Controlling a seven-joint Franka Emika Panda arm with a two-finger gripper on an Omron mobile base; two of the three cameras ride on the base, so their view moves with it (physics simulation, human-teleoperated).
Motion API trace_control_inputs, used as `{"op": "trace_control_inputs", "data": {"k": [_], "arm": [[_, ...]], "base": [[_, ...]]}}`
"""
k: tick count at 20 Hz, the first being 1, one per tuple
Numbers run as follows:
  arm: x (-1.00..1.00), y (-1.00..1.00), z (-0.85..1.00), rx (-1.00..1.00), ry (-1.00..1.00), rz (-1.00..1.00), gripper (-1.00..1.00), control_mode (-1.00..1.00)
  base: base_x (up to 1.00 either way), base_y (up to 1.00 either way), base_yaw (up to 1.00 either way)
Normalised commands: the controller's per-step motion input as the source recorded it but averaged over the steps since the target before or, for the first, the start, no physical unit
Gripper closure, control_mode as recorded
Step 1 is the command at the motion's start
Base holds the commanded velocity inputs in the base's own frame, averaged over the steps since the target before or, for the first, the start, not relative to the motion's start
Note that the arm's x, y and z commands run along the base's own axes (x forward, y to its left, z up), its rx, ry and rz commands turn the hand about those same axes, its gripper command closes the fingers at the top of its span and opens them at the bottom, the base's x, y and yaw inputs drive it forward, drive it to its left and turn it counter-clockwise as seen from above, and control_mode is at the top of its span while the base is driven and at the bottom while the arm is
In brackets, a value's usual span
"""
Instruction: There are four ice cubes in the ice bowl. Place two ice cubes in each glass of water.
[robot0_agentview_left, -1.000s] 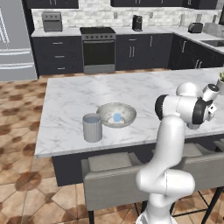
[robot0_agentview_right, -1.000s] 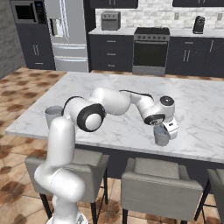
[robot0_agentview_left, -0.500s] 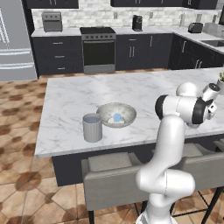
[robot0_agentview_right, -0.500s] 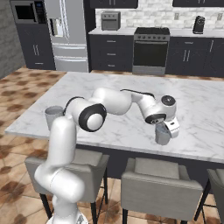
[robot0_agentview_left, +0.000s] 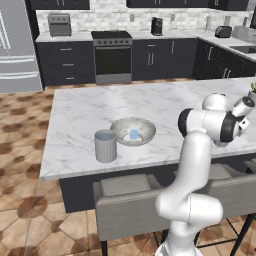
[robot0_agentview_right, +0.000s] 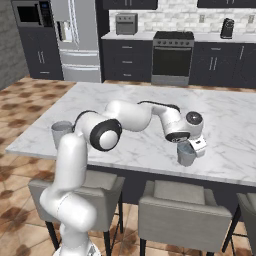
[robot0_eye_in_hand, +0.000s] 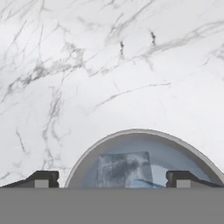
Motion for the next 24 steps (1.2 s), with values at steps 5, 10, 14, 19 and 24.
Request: {"op": "trace_control_inputs", "data": {"k": [5,10,14,19,24], "arm": [[-0.01,0.00,0.30,0.03,-0.18,0.00,-1.00,-1.00],[-0.15,-0.04,0.66,0.01,-0.07,0.00,-1.00,-1.00],[-0.32,0.00,0.77,-0.05,0.13,0.05,-1.00,-1.00],[-0.36,0.23,0.62,-0.22,0.57,0.06,-1.00,-1.00],[-0.11,0.24,0.23,-0.19,0.43,0.08,-1.00,-1.00]], "base": [[0.00,0.00,0.00],[0.00,0.00,0.00],[0.00,0.00,0.00],[0.00,0.00,0.00],[0.00,0.00,0.00]]}}
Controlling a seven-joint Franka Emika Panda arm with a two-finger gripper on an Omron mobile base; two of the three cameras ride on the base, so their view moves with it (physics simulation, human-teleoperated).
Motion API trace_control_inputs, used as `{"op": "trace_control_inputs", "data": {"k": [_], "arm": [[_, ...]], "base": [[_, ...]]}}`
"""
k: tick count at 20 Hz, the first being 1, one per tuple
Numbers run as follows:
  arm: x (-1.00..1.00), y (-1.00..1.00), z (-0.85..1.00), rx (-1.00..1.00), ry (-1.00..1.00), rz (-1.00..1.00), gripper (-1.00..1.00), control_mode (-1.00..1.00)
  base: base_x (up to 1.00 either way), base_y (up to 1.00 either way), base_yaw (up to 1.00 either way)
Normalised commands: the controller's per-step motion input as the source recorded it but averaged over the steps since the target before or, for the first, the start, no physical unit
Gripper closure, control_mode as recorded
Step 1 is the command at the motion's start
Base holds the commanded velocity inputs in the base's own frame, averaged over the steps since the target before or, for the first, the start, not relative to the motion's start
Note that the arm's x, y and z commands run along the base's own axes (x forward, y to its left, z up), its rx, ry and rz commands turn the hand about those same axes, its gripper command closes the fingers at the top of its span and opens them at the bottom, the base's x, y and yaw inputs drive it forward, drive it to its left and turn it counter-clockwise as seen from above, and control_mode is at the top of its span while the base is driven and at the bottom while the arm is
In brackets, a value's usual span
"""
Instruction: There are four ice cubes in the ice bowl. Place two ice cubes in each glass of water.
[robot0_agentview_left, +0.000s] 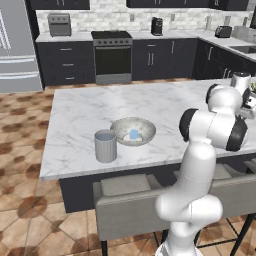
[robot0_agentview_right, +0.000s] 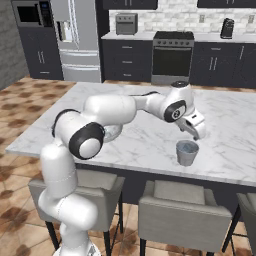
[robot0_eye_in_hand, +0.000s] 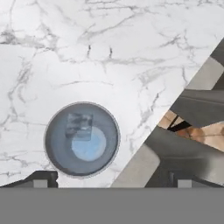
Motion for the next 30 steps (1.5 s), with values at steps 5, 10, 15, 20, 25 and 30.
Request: {"op": "trace_control_inputs", "data": {"k": [5,10,15,20,25,30], "arm": [[-0.85,-0.03,-0.18,0.00,0.03,0.29,-1.00,-1.00],[-1.00,-0.03,-0.20,0.03,0.00,0.36,-1.00,-1.00],[-0.94,0.44,0.00,0.00,0.00,0.22,-1.00,-1.00],[-0.40,1.00,0.02,-0.02,0.00,0.18,-1.00,-1.00],[0.00,1.00,0.21,-0.06,0.00,0.12,-1.00,-1.00],[0.11,1.00,0.24,0.00,0.01,0.14,-1.00,-1.00]], "base": [[0.00,0.00,0.00],[0.00,0.00,0.00],[0.00,0.00,0.00],[0.00,0.00,0.00],[0.00,0.00,0.00],[0.00,0.00,0.00]]}}
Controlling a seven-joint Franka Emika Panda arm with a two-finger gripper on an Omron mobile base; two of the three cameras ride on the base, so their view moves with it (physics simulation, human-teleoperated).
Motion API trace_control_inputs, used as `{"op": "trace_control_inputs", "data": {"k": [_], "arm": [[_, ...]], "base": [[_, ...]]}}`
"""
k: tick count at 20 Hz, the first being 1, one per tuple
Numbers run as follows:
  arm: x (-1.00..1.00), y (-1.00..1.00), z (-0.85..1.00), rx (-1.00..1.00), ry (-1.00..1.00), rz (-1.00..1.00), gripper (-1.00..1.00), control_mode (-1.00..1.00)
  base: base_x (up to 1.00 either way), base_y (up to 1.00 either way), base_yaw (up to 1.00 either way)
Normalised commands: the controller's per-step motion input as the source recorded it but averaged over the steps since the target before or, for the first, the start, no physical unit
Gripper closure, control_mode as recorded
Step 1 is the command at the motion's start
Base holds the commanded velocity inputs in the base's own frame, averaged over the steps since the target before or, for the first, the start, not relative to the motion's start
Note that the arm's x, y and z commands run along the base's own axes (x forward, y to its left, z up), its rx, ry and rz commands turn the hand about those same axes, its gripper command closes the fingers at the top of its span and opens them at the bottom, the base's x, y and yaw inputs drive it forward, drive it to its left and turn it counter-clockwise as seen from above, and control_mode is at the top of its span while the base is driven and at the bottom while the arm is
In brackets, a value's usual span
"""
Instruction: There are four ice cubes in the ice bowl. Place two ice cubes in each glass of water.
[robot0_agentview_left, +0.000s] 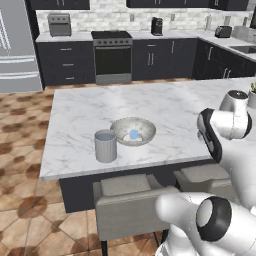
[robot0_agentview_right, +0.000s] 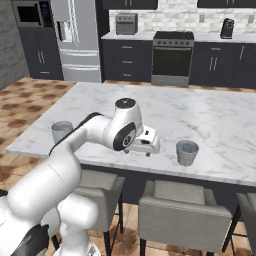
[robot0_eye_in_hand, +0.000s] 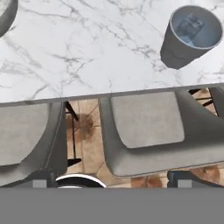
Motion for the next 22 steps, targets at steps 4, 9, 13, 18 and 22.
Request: {"op": "trace_control_inputs", "data": {"k": [4,9,13,18,22], "arm": [[0.32,1.00,0.23,0.00,0.02,0.07,-1.00,-1.00],[0.52,1.00,0.06,0.00,0.00,0.00,-1.00,-1.00],[0.69,1.00,0.00,0.00,0.01,0.00,-1.00,-1.00],[0.69,0.89,0.00,0.00,0.00,0.00,-1.00,-1.00],[0.69,0.56,0.00,0.00,0.00,0.00,-1.00,-1.00]], "base": [[0.00,0.00,0.00],[0.00,0.00,0.00],[0.00,0.00,0.00],[0.00,0.00,0.00],[0.00,0.00,0.00]]}}
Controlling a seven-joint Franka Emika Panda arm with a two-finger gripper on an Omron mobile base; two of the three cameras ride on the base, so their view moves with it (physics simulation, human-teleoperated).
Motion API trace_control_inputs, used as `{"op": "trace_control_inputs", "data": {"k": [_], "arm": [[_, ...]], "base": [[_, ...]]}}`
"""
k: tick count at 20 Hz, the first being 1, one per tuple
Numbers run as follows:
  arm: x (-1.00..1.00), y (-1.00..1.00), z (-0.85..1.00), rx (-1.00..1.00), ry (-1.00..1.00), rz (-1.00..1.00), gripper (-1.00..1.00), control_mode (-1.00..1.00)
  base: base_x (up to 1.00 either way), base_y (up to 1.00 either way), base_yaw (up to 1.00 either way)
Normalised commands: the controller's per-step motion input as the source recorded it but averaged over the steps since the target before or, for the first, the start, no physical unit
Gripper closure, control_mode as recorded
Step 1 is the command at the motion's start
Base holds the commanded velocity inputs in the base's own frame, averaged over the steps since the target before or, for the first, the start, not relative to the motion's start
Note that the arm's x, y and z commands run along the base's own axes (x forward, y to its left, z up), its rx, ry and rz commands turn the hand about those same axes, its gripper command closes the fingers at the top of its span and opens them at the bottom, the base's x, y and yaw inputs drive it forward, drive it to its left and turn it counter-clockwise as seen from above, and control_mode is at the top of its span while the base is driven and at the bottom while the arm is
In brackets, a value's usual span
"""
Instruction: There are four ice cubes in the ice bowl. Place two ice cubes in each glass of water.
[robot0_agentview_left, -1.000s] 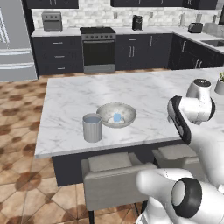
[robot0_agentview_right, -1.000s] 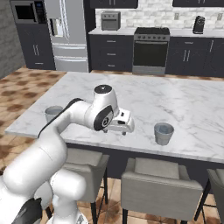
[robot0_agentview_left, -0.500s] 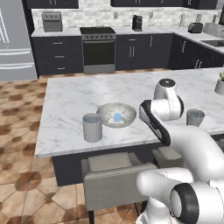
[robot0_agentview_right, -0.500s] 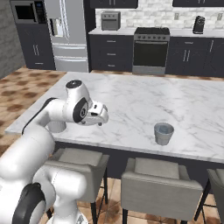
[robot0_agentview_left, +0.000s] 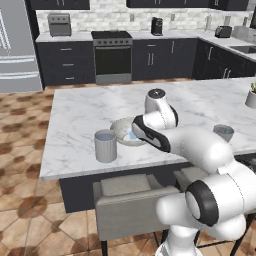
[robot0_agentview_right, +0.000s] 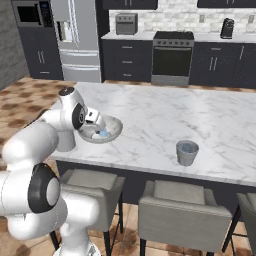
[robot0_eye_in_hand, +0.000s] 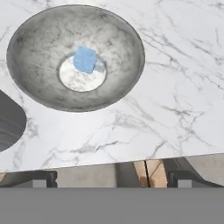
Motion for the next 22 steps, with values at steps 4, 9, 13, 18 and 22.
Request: {"op": "trace_control_inputs", "data": {"k": [4,9,13,18,22], "arm": [[0.62,0.28,0.02,0.02,0.06,-0.01,-1.00,-1.00],[0.63,0.01,0.00,0.03,0.05,-0.01,-1.00,-1.00],[0.50,0.00,-0.02,0.01,0.06,-0.01,-1.00,-1.00],[0.18,0.00,-0.19,0.00,0.03,-0.02,-1.00,-1.00],[0.00,0.00,-0.27,0.00,0.00,0.01,-1.00,-1.00]], "base": [[0.00,0.00,0.00],[0.00,0.00,0.00],[0.00,0.00,0.00],[0.00,0.00,0.00],[0.00,0.00,0.00]]}}
